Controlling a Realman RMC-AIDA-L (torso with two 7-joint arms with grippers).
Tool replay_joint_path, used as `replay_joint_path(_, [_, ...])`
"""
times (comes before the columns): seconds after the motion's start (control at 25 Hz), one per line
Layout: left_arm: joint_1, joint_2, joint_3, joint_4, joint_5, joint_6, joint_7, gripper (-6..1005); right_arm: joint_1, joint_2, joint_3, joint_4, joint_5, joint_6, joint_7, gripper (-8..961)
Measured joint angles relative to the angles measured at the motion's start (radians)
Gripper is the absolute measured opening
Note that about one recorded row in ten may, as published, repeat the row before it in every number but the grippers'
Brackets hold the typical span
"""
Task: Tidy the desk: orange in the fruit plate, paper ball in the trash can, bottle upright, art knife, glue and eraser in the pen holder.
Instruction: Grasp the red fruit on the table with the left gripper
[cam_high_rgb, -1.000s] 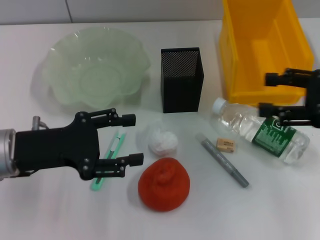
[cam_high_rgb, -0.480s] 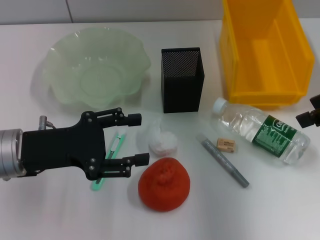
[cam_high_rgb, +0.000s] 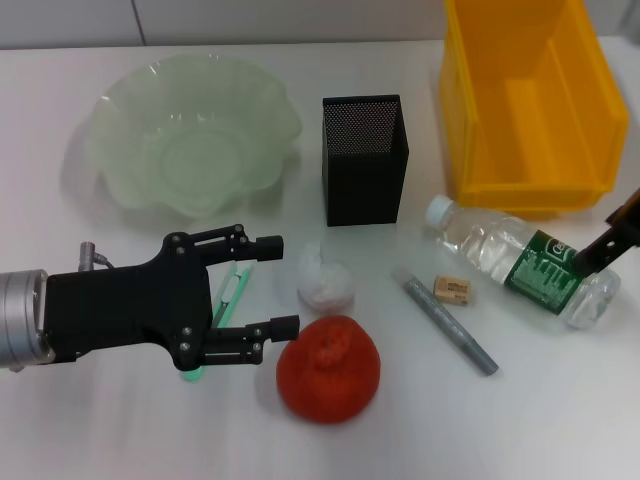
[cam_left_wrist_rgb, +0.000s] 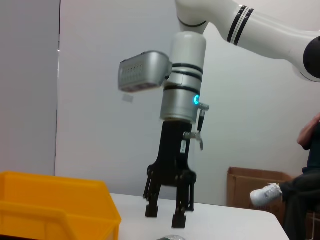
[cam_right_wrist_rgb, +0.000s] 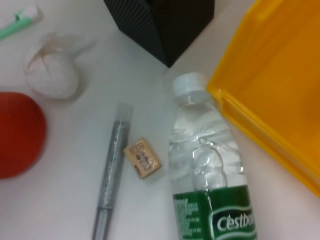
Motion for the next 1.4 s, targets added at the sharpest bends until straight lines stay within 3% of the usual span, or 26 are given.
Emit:
replay_joint_path(0.4, [0.003, 0.002, 0.000, -0.019, 0.000, -0.001, 0.011, 761, 0.029, 0.024, -0.075, 0.161, -0.009, 0.157, -0.007, 816])
replay_joint_path(0.88, [-0.004, 0.001, 0.001, -0.020, 0.000, -0.008, 0.012, 756, 0.032, 0.026, -0.095, 0.201, -0.002, 0.212, -0.008, 816])
replay_joint_path(1.2, [0.001, 0.000, 0.000, -0.020, 0.000, -0.011, 0.022, 753, -0.004, 0.028, -0.085, 0.049, 0.025, 0.185, -0.002, 817])
replay_joint_path(1.36, [0.001, 0.000, 0.000, -0.020, -0.004, -0.011, 0.024, 752, -0.052, 0.028, -0.084, -0.126, 0.114, 0.127, 0.004, 817])
replay_joint_path(1.4, [0.003, 0.001, 0.000, -0.021, -0.022, -0.011, 0.024, 751, -0.090, 0.029, -0.083, -0.221, 0.176, 0.103, 0.005, 817])
